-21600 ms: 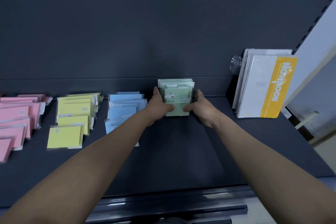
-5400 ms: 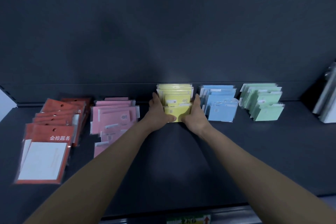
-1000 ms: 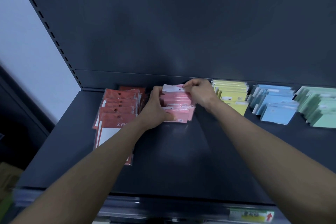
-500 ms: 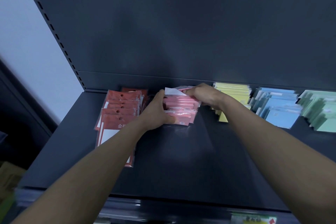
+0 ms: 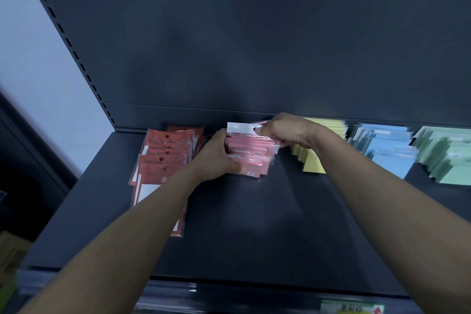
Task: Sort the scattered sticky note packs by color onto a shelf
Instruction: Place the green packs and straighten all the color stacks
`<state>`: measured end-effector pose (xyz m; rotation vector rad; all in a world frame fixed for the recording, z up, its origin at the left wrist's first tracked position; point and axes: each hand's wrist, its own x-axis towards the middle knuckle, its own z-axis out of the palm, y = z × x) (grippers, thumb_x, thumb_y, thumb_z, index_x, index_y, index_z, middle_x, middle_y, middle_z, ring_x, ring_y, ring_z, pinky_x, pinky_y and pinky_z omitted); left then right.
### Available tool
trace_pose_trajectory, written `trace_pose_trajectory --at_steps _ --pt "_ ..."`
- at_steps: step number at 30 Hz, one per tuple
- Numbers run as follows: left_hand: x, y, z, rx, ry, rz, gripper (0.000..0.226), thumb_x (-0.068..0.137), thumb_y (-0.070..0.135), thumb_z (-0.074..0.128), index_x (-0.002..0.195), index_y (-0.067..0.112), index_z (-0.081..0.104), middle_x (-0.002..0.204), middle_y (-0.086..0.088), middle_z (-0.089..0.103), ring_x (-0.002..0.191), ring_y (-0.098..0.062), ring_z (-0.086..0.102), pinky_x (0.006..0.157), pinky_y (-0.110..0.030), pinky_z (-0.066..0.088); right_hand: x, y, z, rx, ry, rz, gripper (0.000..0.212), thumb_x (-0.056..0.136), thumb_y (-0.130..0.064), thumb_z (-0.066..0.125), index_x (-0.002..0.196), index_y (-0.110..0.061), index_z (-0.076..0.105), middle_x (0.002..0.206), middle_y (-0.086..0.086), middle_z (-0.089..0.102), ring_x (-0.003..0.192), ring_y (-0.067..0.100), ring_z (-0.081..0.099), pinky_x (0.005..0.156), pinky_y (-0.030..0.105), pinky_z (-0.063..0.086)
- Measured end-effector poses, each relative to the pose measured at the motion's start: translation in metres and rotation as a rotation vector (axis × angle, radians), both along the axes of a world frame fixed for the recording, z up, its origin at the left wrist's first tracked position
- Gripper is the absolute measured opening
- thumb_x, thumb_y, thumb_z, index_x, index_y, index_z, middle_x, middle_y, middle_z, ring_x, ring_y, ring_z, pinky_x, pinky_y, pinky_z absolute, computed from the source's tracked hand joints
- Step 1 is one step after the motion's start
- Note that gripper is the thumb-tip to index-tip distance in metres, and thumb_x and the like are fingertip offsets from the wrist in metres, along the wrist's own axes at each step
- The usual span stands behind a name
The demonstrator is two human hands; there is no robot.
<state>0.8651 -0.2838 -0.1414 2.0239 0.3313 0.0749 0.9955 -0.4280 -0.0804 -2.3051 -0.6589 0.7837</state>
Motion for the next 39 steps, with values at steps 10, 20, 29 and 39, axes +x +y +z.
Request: trace_pose_trajectory --at_steps 10,20,29,39 --pt "-0.002 0.000 0.000 -0.023 -0.044 -0.026 0.081 0.061 0.000 0.081 0.129 0.023 0.043 0.112 0.007 0.061 0.095 -0.002 0.061 0.077 -0.011 0.051 -0.007 0.002 -0.007 0.135 0.066 -0.130 0.021 0.086 -0.007 0.053 0.086 -0.019 0.071 0.074 0.000 0.060 0.063 0.015 0.050 0.059 0.023 0.039" --pt "-0.006 -0.002 0.001 0.000 -0.045 -0.005 0.081 0.061 0.001 0.083 0.128 0.021 0.043 0.113 0.005 0.059 0.095 -0.003 0.059 0.071 -0.002 0.046 -0.012 0.009 -0.007 0.042 -0.018 -0.029 0.018 0.087 -0.018 0.051 0.085 -0.014 0.068 0.072 0.001 0.059 0.064 0.018 0.052 0.057 0.025 0.040" --pt "-0.008 -0.007 0.005 0.051 -0.027 0.003 0.073 0.057 0.004 0.087 0.114 0.024 0.045 0.114 -0.002 0.054 0.089 -0.001 0.054 0.066 0.002 0.042 -0.020 0.007 0.007 -0.216 -0.029 0.021 0.026 0.099 -0.032 0.038 0.094 -0.018 0.059 0.084 0.002 0.055 0.077 0.019 0.054 0.075 0.032 0.049" --pt "-0.017 -0.010 0.009 0.050 0.005 0.009 0.084 0.058 0.001 0.084 0.129 0.019 0.042 0.116 0.003 0.052 0.095 -0.004 0.053 0.070 -0.003 0.042 -0.024 -0.005 0.010 -0.175 0.031 0.004 0.029 0.099 -0.039 0.036 0.097 -0.018 0.056 0.087 0.002 0.055 0.078 0.018 0.053 0.076 0.035 0.051"
